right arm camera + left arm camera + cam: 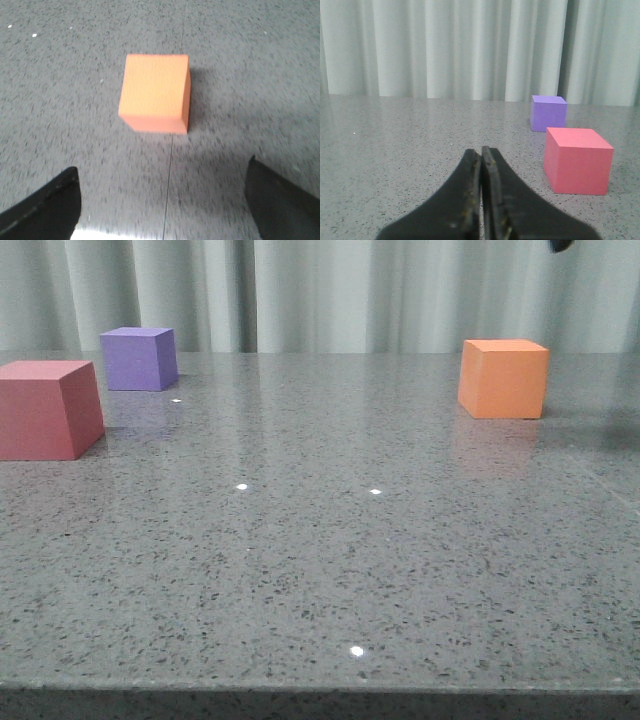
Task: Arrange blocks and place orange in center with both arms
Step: 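Lower the open right gripper around the orange cube and close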
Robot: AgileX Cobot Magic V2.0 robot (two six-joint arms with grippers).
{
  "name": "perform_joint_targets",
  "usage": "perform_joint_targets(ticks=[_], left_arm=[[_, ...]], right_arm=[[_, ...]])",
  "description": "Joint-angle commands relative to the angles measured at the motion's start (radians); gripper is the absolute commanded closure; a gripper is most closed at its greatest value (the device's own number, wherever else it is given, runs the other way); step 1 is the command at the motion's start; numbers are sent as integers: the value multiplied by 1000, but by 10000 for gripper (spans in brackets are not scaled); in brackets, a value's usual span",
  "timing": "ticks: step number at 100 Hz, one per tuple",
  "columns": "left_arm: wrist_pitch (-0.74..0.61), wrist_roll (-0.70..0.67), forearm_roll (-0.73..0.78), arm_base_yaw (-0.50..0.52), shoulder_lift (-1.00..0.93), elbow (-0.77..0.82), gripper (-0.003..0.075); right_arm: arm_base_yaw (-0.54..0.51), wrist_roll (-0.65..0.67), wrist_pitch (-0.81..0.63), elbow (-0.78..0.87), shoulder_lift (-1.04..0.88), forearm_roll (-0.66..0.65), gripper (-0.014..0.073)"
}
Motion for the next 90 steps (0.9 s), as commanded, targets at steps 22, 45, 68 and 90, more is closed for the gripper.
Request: perform_joint_targets(ticks=[22, 45, 68, 90], left_arm=[[-82, 0, -2, 1, -37, 42, 741], [-82, 0, -2, 1, -37, 42, 741], [-82, 0, -2, 1, -37, 42, 741], [-82, 0, -2, 1, -37, 42, 741]], right_arm=[[28, -10, -35, -263, 210, -20, -59], [35, -10, 9, -326, 313, -72, -59], [35, -10, -14, -326, 345, -77, -59], [36, -10, -24, -326, 393, -54, -39]])
